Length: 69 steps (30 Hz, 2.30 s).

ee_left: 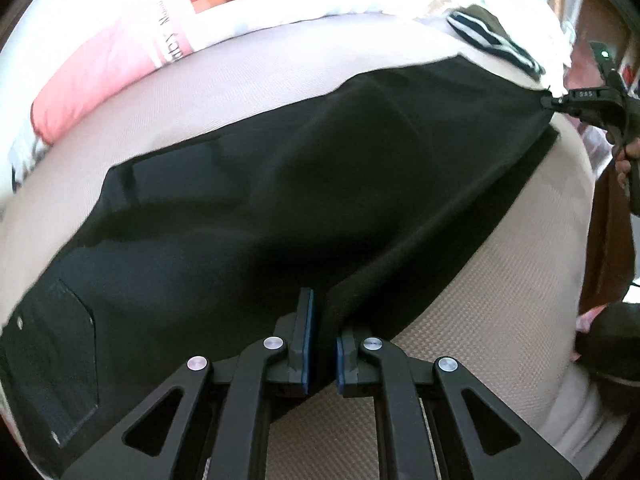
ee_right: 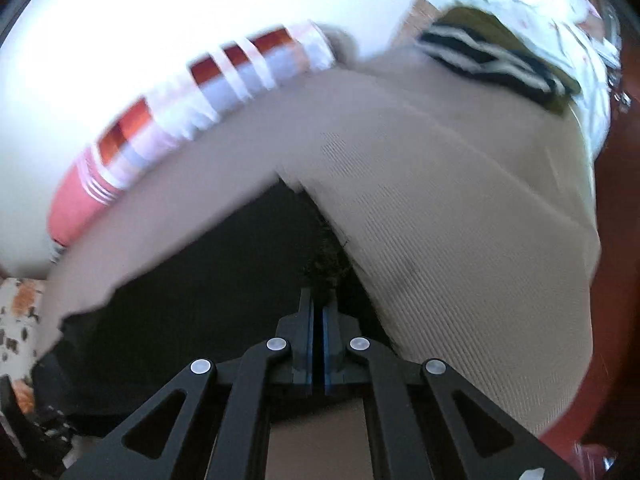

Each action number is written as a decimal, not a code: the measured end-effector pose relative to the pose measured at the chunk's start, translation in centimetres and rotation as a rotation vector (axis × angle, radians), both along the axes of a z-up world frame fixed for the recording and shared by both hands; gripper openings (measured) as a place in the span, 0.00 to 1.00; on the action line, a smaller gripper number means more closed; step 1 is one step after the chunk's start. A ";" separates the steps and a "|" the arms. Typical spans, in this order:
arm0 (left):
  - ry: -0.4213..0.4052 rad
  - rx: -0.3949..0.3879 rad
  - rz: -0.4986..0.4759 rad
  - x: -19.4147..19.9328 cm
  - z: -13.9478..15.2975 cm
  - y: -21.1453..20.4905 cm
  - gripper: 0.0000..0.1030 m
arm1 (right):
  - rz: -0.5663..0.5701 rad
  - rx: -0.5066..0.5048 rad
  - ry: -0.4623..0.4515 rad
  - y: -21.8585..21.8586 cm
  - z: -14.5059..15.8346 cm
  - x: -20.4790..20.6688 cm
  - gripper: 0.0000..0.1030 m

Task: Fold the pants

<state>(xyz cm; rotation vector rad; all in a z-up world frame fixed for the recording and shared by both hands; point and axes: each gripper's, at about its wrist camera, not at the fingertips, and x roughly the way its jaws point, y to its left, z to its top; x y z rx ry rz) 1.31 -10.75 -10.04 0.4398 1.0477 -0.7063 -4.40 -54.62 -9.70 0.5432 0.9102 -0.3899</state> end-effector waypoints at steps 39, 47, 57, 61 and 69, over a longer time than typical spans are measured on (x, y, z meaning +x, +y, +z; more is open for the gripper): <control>0.074 -0.203 0.541 12.2 1.1 11.2 0.49 | 0.250 0.163 0.014 -4.0 -0.5 16.6 0.21; 0.070 -0.169 0.533 12.6 0.3 10.6 0.49 | 0.365 0.134 0.040 -2.3 -1.4 15.8 0.21; 0.026 -0.158 0.542 12.9 0.6 10.9 0.49 | 0.224 0.015 -0.103 -1.5 2.8 12.7 0.00; 0.012 -0.155 0.562 13.7 0.3 11.5 0.49 | 0.187 -0.056 -0.066 -1.1 2.3 12.9 0.00; -0.025 -0.134 0.546 15.5 -0.7 12.0 0.49 | 0.160 -0.107 0.061 -0.6 -1.5 15.5 0.00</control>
